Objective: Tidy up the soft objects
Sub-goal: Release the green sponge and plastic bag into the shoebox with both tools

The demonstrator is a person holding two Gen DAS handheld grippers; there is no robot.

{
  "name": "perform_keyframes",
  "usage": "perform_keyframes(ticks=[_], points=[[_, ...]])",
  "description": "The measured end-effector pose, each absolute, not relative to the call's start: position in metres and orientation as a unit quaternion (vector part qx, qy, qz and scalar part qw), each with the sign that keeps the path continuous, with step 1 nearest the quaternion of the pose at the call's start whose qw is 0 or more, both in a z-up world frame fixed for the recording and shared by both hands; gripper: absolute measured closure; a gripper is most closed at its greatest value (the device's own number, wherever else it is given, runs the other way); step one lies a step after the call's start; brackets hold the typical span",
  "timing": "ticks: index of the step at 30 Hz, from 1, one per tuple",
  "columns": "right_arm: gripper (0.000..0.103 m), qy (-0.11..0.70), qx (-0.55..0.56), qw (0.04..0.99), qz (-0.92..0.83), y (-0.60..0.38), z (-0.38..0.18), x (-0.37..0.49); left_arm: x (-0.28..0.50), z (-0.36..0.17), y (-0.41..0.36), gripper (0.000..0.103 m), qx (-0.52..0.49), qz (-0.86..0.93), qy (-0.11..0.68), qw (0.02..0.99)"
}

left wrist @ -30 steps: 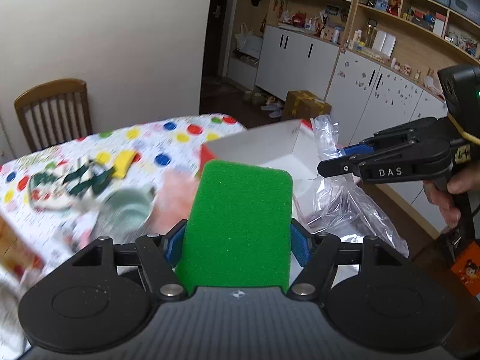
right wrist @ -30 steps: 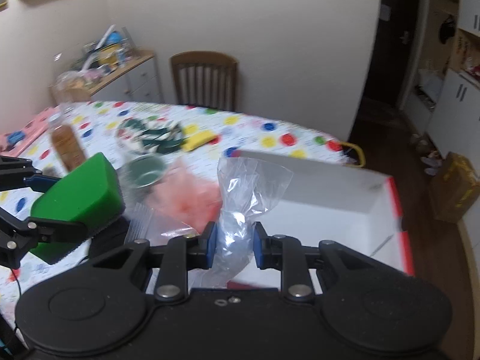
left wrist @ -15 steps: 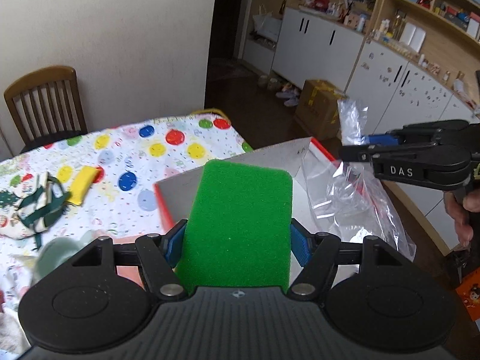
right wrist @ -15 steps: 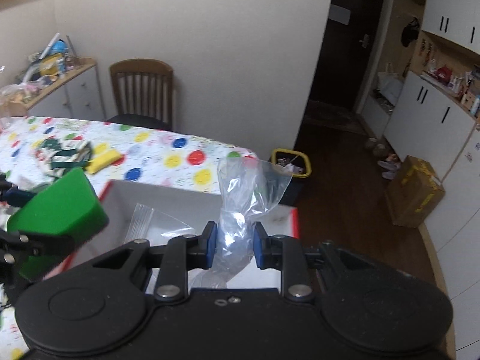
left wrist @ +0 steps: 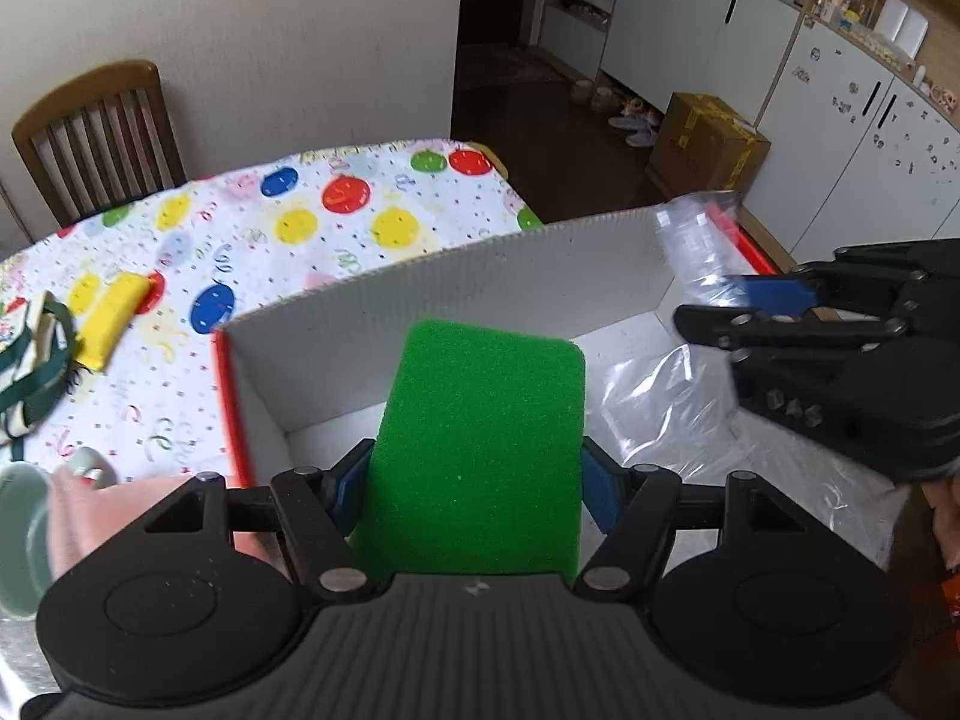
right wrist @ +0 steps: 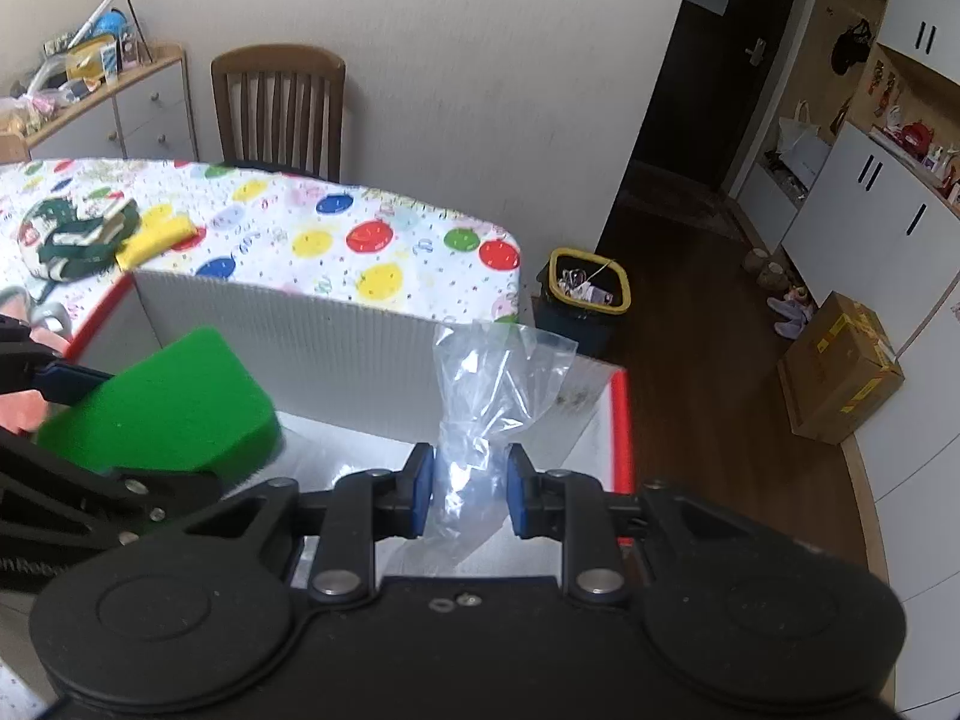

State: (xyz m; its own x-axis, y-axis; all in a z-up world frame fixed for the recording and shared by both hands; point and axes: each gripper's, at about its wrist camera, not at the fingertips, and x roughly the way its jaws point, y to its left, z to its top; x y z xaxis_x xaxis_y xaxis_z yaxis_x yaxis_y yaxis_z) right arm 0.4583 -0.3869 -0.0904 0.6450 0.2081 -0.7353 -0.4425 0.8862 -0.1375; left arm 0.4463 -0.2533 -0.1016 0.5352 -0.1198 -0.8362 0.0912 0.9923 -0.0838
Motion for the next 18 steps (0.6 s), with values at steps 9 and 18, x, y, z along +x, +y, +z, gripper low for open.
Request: perform_keyframes(ticks=[9,18], points=[[0.078,0.405,-0.167,0.884,0.164,-0.382,-0.119,0.470,0.463,-0.133,-0.269,0.034,0.007,-0.054,0.511,0.858],[0.060,0.437,-0.158,0.868,0.177,-0.381,-0.127,0.471,0.476,-0.149,-0.273,0.033,0.015,-0.054,0.552,0.832]])
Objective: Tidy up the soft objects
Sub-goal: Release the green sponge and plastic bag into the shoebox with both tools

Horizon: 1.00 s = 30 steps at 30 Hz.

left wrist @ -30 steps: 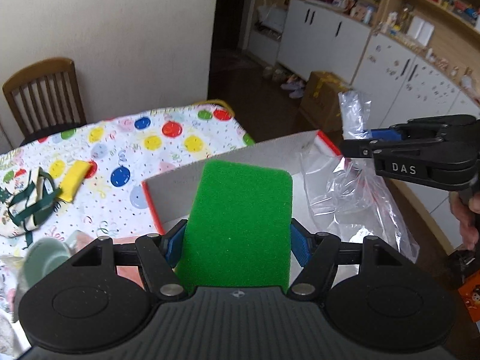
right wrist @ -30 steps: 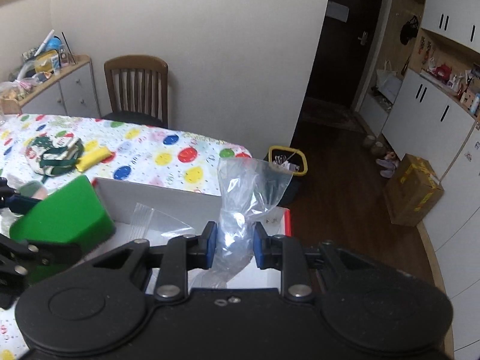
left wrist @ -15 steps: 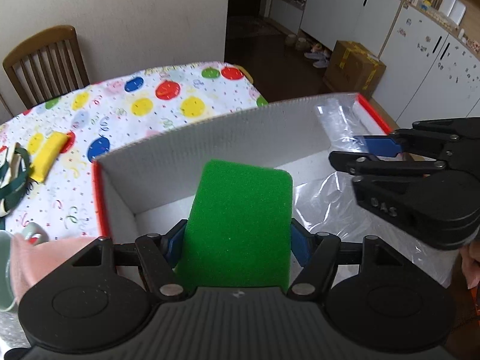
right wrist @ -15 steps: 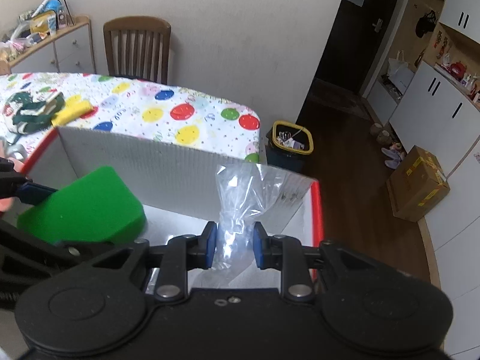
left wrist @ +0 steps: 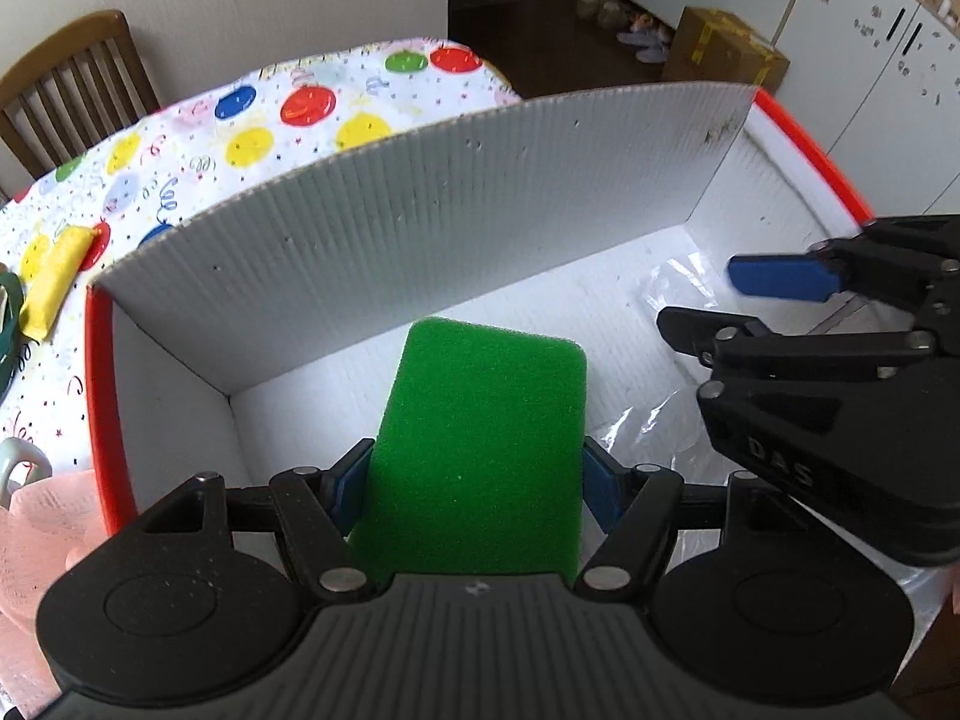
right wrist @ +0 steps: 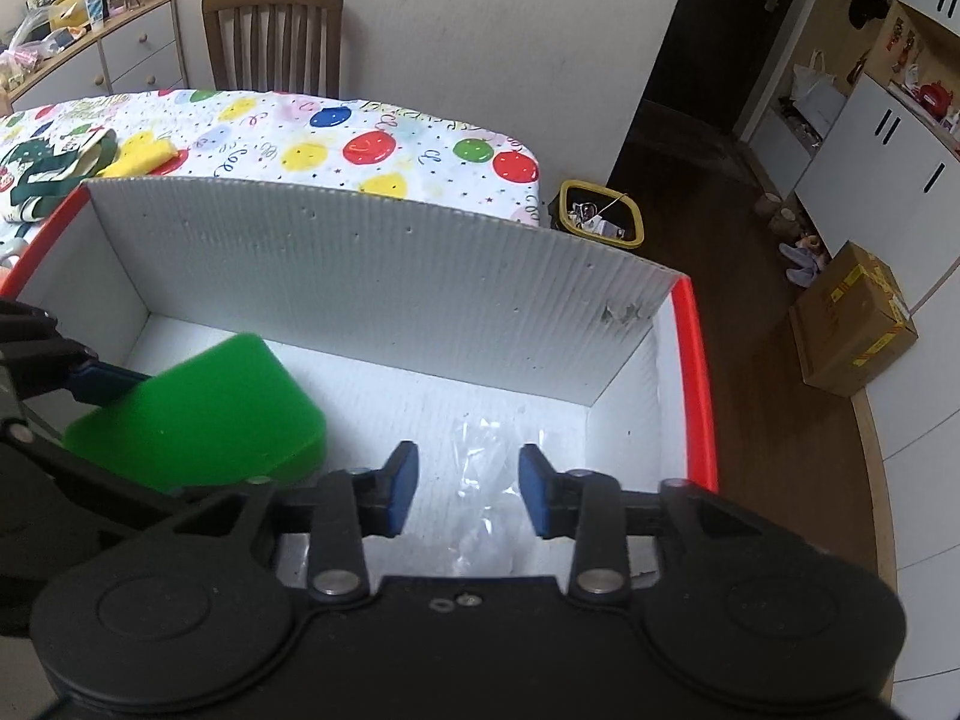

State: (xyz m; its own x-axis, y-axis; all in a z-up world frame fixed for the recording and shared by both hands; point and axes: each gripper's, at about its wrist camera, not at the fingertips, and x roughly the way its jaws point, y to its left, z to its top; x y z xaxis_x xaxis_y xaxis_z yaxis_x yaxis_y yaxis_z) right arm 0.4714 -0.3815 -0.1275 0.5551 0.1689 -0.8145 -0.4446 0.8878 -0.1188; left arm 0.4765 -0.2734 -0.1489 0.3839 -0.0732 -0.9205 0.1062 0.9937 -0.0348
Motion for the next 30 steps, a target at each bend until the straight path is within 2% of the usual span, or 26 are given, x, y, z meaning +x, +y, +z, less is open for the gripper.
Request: perform_keyframes(ticks=[1,3,4,11,21,30], points=[[0.055,0.437,-0.152,0.868,0.180,-0.383,-0.126,0.471,0.477,-0.150,-0.274,0.033,0.018,-0.055,0.555,0.830],[0.032,0.437,-0.135,0.870,0.185,-0.387,-0.122,0.469,0.477,-0.151,-0.276,0.033,0.024,-0.057,0.559,0.827],[0.030,0.437,-0.128,0.871,0.186,-0.390,-0.120,0.469,0.477,-0.150,-0.277,0.032,0.026,-0.059,0.559,0.827],[0.026,0.441,-0.093,0.870,0.198,-0.401,-0.104,0.462,0.470,-0.142,-0.283,0.025,0.045,-0.063,0.541,0.838],[0.018,0.426,-0.041,0.878,0.215,-0.421,-0.071,0.443,0.455,-0.114,-0.276,0.025,0.025,-0.068,0.502,0.862],[0.014,0.396,-0.024,0.891,0.222,-0.427,-0.040,0.409,0.424,-0.079,-0.253,0.025,0.004,-0.075,0.470,0.880]])
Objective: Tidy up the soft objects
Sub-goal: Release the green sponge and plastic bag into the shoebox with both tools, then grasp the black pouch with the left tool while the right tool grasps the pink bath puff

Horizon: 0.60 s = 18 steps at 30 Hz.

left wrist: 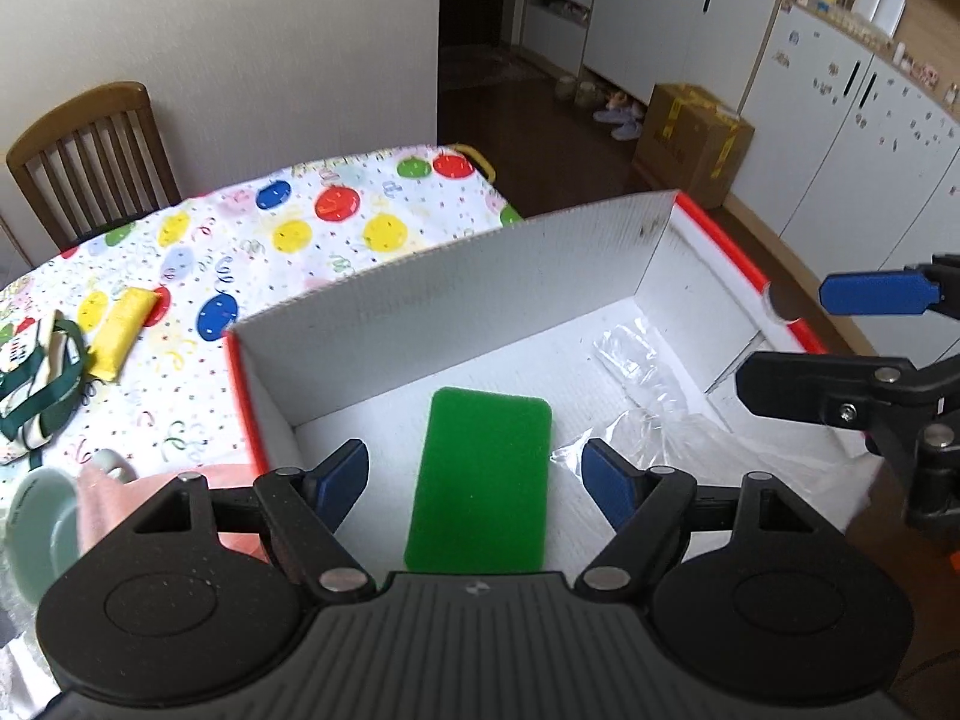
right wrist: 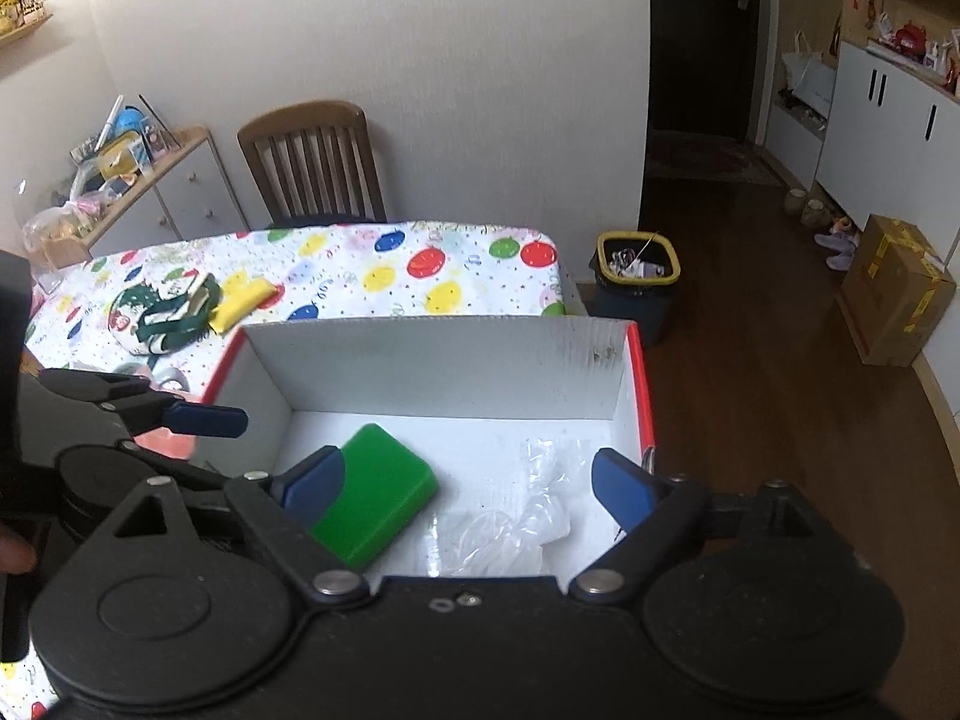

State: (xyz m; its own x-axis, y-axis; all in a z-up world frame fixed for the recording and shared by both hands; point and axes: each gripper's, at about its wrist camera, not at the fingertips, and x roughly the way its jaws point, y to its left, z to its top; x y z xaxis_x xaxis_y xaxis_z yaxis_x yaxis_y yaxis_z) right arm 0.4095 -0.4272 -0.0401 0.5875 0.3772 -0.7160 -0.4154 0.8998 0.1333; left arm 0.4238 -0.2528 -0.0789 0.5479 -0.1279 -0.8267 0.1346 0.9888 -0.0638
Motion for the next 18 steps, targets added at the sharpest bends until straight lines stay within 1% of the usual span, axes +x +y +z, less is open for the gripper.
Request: perform_keyframes(ticks=[6,7,8,18], points=[[0.012,0.371,-0.015,0.902,0.222,-0.421,-0.026,0.381,0.395,-0.055,-0.231,0.025,-0.022,-0.087,0.449,0.889],[0.012,0.367,-0.014,0.903,0.224,-0.419,-0.024,0.376,0.390,-0.052,-0.228,0.024,-0.023,-0.089,0.446,0.890],[0.011,0.363,-0.013,0.903,0.227,-0.416,-0.022,0.371,0.385,-0.049,-0.225,0.020,-0.024,-0.094,0.443,0.891],[0.002,0.336,0.009,0.908,0.248,-0.376,-0.008,0.323,0.331,-0.026,-0.176,0.019,-0.025,-0.097,0.404,0.909]])
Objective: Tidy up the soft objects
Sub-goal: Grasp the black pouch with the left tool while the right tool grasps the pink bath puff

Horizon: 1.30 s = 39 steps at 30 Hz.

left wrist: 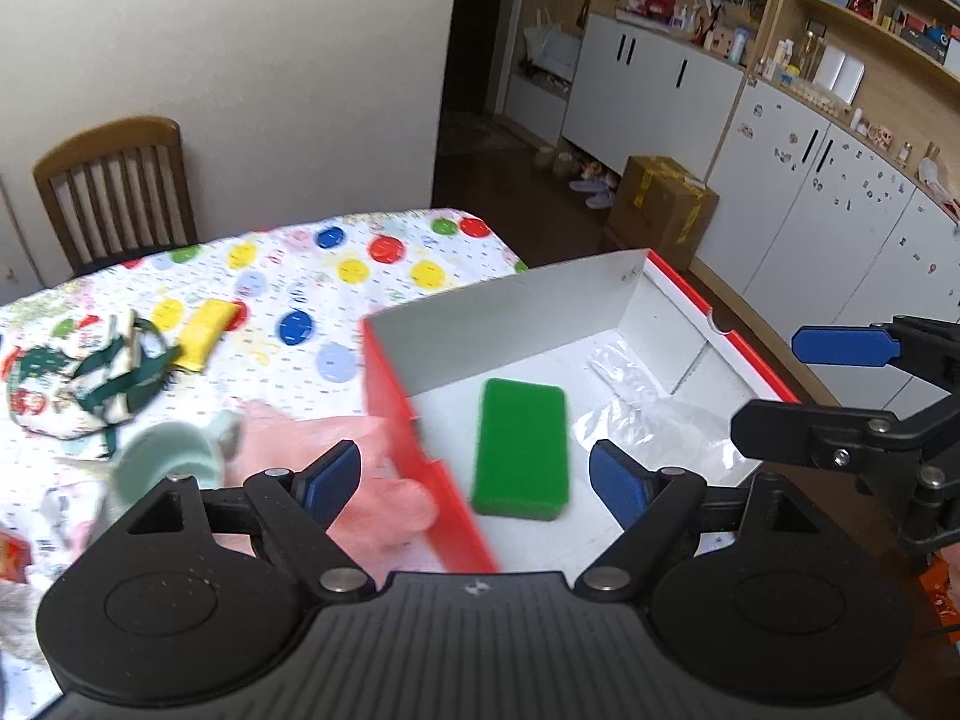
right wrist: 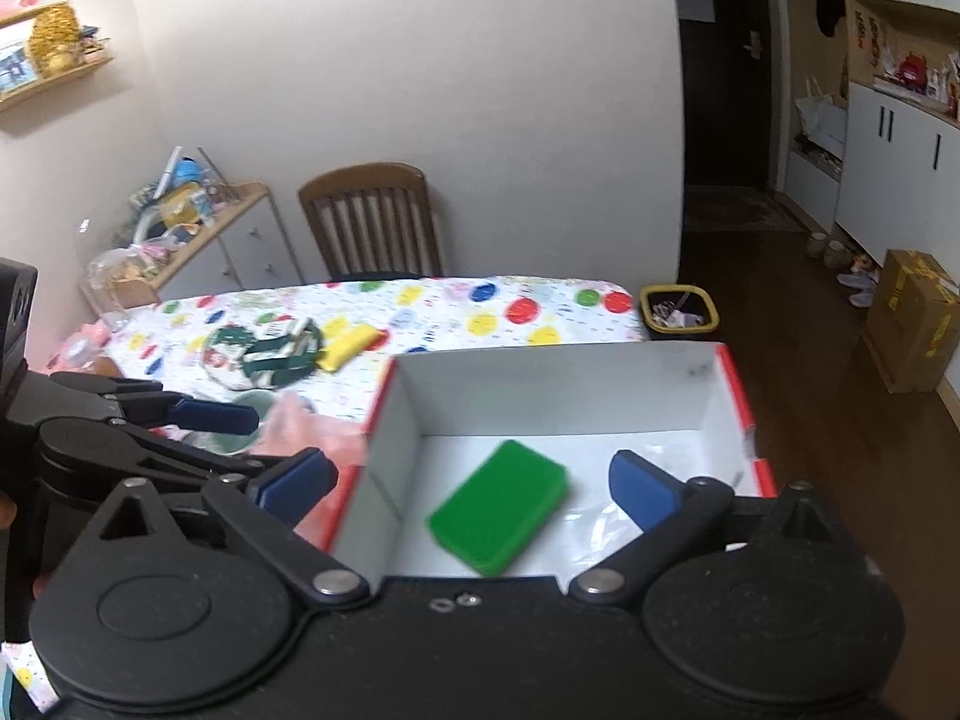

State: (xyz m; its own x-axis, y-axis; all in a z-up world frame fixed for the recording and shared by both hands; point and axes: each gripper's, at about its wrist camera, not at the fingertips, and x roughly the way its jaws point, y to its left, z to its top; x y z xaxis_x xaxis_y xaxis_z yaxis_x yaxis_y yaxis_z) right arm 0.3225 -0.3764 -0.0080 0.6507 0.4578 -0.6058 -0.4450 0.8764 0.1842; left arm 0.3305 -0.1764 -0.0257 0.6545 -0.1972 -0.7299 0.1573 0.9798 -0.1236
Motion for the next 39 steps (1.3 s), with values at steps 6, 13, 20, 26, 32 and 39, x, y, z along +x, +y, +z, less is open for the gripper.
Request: perform_keyframes(ticks=[6,13,20,26,32,39], points=[[0.001,0.324,0.019,0.908,0.265,-0.346,-0.004,0.295,0.297,-0.012,-0.140,0.014,-0.020,-0.099,0.375,0.922],[0.001,0.316,0.021,0.909,0.271,-0.311,-0.007,0.267,0.260,-0.002,-0.090,0.003,-0.025,-0.102,0.349,0.931],[0.001,0.325,0.011,0.904,0.276,-0.277,-0.015,0.253,0.233,-0.014,-0.053,0.000,-0.012,-0.099,0.338,0.936],[0.001,0.331,-0.015,0.899,0.285,-0.243,-0.025,0.252,0.216,-0.048,-0.029,0.000,-0.011,-0.089,0.355,0.931],[0.006,0.339,-0.045,0.894,0.289,-0.212,-0.040,0.266,0.206,-0.090,-0.018,0.000,-0.019,-0.096,0.369,0.924],[0.014,0.348,-0.114,0.888,0.278,-0.188,-0.050,0.295,0.205,-0.124,-0.017,0.000,-0.028,-0.103,0.383,0.917]])
